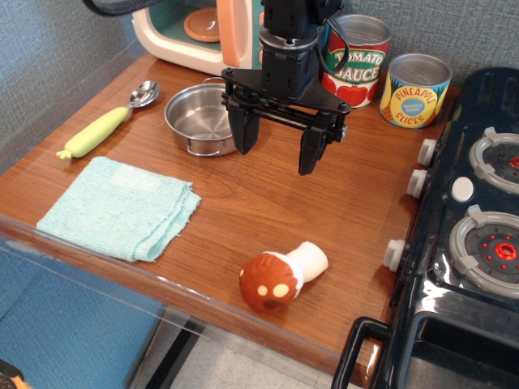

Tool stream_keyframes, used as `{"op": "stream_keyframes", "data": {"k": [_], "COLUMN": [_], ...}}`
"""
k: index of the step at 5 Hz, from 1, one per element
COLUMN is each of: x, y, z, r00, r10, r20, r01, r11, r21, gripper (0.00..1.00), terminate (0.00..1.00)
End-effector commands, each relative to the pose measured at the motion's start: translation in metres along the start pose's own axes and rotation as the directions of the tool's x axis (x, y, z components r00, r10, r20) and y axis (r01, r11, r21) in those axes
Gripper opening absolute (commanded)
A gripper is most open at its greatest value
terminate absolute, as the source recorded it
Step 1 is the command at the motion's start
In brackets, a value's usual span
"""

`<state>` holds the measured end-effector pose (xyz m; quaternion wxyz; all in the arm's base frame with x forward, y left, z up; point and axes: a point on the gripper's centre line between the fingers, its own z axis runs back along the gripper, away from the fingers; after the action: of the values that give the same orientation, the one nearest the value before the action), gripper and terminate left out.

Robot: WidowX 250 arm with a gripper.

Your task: Place the spoon above the mushroom

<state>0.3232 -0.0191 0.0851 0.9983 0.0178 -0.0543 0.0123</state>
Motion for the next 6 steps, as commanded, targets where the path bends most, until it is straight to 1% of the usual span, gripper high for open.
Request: {"op": "stream_keyframes", "data": {"k": [1, 2, 3, 4, 5, 6], "x": [0.0, 0.002, 0.001, -0.006, -0.011, -0.007], "y": [0.0, 0.041, 0.09, 0.14, 0.19, 0.227], "z": [0.0, 0.005, 0.009, 0.001, -0.01, -0.016], "r00": [1.0, 0.999, 0.997, 0.996, 0.997, 0.997], "r10": [0.0, 0.011, -0.026, -0.042, -0.036, -0.052], "r20": [0.0, 0.049, 0.079, 0.075, 0.063, 0.052], "r01": [0.0, -0.011, 0.023, 0.039, 0.034, 0.05], "r11": [1.0, 1.0, 0.999, 0.998, 0.999, 0.998], "r21": [0.0, 0.006, 0.039, 0.046, 0.034, 0.04], "gripper": [1.0, 1.0, 1.0, 1.0, 1.0, 1.0], "terminate": [0.0, 0.0, 0.0, 0.0, 0.0, 0.0]}}
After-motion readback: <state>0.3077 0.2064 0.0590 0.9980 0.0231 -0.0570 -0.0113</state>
